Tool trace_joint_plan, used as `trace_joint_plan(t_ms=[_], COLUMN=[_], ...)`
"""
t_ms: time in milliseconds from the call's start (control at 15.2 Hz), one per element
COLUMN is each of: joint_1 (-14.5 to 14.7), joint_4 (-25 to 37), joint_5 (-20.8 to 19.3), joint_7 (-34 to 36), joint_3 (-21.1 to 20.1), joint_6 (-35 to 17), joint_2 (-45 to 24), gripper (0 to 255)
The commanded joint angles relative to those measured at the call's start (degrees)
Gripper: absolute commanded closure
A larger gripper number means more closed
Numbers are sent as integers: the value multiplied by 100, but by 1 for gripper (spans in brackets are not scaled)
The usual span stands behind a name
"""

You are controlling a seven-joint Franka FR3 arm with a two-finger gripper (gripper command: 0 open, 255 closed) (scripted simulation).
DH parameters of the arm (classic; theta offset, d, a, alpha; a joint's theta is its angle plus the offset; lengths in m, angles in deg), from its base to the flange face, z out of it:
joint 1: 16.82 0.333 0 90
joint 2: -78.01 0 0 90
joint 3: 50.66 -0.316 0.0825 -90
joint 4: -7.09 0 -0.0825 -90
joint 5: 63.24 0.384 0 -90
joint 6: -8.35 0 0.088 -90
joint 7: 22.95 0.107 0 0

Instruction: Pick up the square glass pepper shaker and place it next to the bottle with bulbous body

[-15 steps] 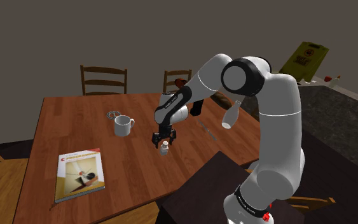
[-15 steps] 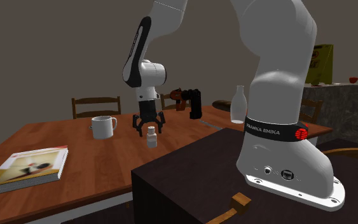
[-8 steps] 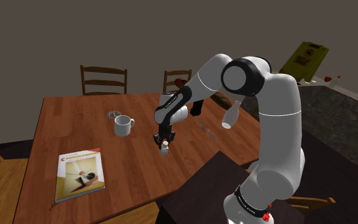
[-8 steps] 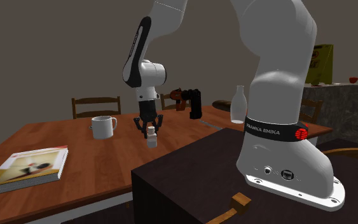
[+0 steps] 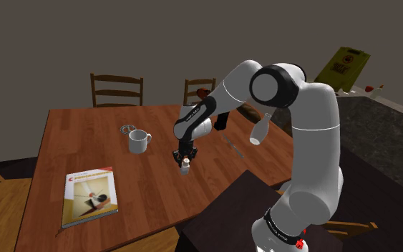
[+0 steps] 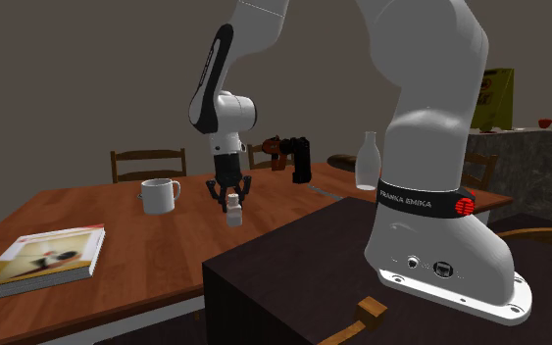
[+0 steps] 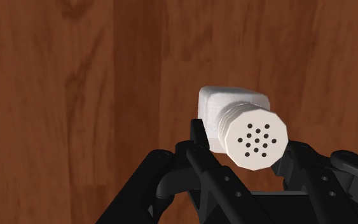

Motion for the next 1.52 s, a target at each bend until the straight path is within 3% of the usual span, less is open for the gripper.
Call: trace_joint_plan(t_ms=[0, 1452], joint_1=[2, 45], joint_4=[-27, -152], joint_5=[-9, -145], joint_7=[6, 147], joint_3=[8, 82], joint_6=[78, 1411], joint_2=[102, 1564], gripper=[255, 255])
